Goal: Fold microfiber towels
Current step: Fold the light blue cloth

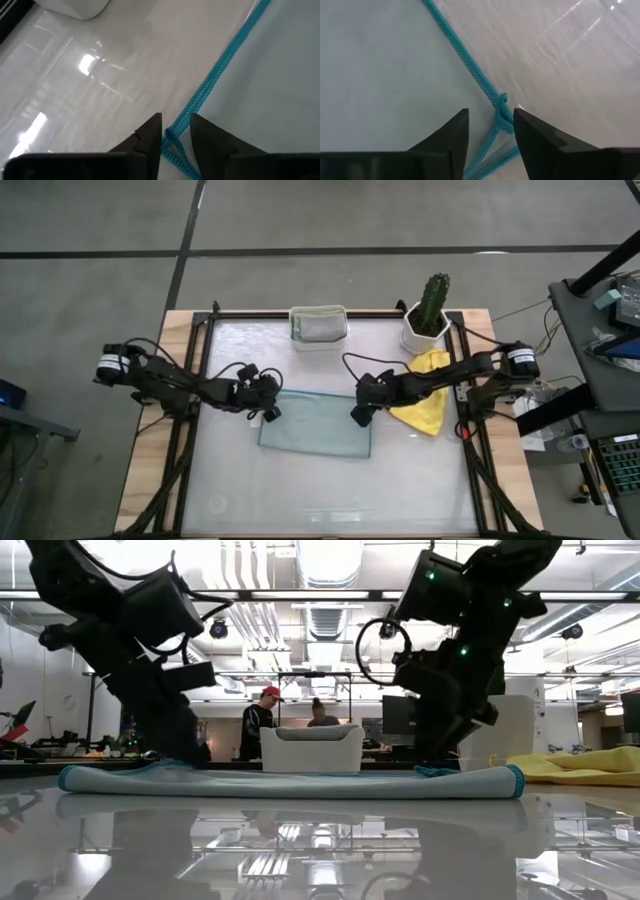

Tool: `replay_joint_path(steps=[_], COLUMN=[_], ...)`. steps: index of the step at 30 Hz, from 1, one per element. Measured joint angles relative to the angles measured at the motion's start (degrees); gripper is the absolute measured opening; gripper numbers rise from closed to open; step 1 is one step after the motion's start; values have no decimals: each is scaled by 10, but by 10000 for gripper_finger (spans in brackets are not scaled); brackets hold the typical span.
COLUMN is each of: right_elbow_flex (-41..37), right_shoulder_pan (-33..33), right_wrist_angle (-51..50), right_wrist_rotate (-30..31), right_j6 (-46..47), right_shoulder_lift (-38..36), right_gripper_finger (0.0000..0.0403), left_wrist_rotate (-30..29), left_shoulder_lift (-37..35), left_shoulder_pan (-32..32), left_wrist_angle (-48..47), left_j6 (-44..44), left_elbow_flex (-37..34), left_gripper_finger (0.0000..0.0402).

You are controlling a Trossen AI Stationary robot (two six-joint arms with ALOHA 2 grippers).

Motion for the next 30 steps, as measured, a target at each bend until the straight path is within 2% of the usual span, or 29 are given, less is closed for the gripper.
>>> replay_joint_path(steps=[7,12,18,30], right_elbow_flex=[0,0,0,0], right_shoulder_pan=[0,0,0,0], right_wrist_angle=[7,5,-8,-54], right_wrist_rotate=[1,1,1,15], right_j6=[-1,-1,-18,-23], right_shoulder_lift=[21,22,22,-12], right_gripper_finger=[133,97,17,8], left_wrist_rotate=[0,-3,-23,-29], left_shoulder_lift=[6,8,8,6], left_shoulder_pan=[0,0,0,0], left_wrist_angle=[-1,1,0,-1], left_j6=[3,4,4,13], left_elbow_flex=[0,0,0,0], left_gripper_finger=[6,2,1,0])
